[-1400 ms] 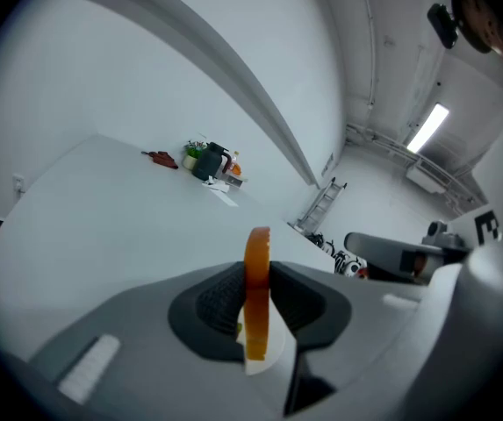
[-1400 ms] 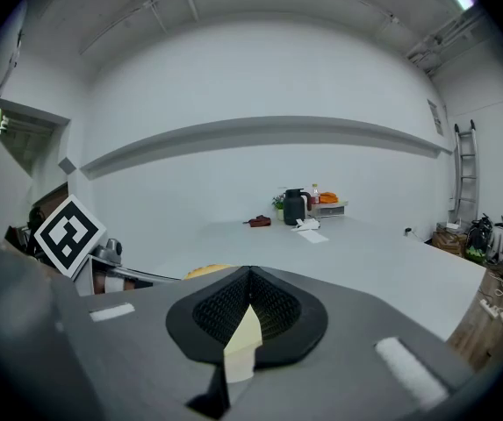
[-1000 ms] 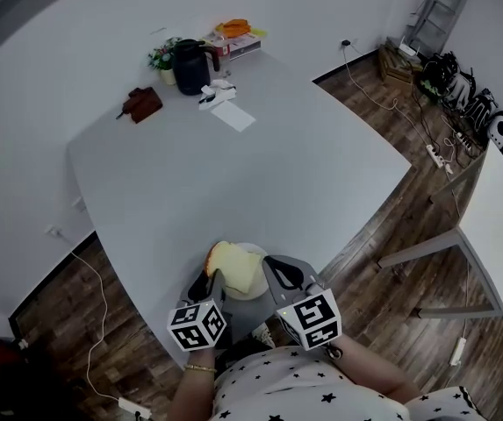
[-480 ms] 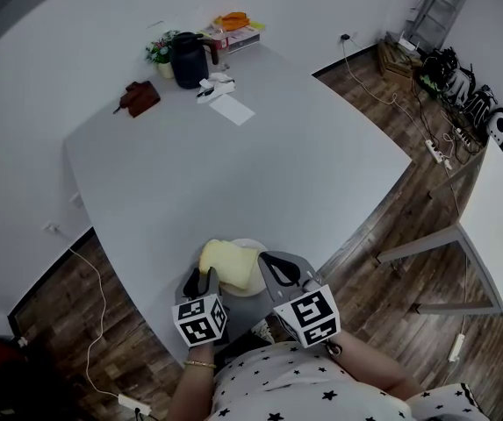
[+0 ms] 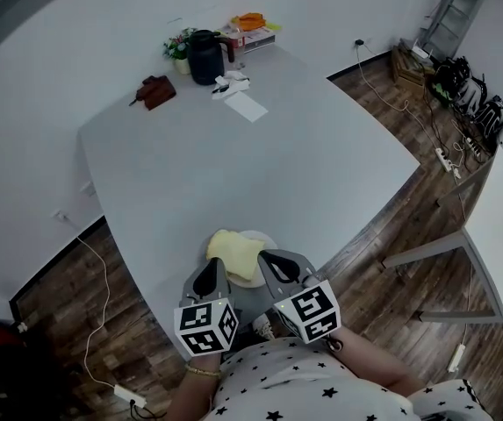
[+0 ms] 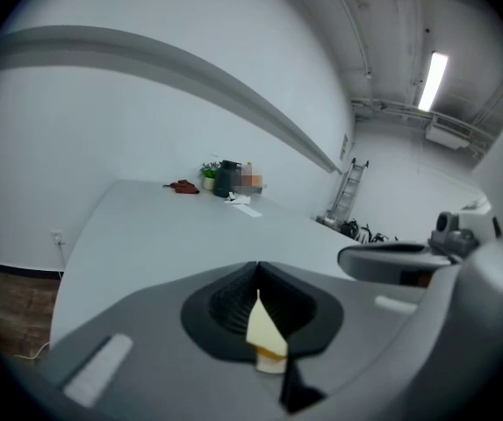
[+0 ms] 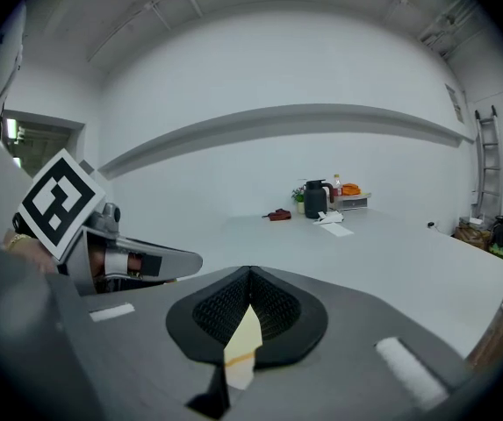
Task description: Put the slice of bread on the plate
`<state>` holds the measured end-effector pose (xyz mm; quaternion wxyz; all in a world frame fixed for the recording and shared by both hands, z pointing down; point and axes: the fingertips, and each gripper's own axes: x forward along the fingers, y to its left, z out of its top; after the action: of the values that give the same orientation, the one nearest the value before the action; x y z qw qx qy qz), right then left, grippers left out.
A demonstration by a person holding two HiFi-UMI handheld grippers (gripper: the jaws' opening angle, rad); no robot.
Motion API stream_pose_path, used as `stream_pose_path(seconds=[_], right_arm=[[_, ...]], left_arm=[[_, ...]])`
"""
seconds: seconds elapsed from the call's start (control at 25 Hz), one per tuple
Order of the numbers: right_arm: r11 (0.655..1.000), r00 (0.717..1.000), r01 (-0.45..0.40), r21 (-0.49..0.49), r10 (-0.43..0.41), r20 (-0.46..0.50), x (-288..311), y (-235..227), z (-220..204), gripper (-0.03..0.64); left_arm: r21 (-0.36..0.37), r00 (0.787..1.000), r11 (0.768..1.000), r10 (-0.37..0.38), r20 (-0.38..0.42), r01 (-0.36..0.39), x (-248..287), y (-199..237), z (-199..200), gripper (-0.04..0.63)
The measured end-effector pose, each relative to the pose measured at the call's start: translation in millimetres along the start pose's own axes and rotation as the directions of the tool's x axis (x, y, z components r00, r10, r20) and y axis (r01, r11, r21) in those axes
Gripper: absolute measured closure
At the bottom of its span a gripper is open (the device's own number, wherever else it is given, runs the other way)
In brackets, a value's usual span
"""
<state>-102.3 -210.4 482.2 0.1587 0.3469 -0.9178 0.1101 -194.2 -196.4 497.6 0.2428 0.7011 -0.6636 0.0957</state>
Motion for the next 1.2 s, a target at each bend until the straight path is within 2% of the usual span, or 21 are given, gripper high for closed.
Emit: stream_pose_path(seconds=[0.24, 0.56, 1.2], right_arm=[[0.999, 0.999, -0.034, -0.022, 0.034, -0.002, -3, 15, 1, 0.618], [0.998, 1.000, -0.029, -0.059, 0.029, -0.003, -13, 23, 2, 0.618], [0.998, 1.000, -0.023, -0.066, 0.024, 0.009, -16, 27, 5, 0.618]], left_arm=[[0.011, 1.000, 1.000, 0.008, 0.025, -0.008, -14, -3, 5, 0.588], [0.013, 0.999, 1.000, 0.013, 0.038, -0.014, -24, -5, 1, 0.588], [0.008, 0.999, 1.000, 0.003, 0.052, -0.004, -29, -5, 6, 0.588]])
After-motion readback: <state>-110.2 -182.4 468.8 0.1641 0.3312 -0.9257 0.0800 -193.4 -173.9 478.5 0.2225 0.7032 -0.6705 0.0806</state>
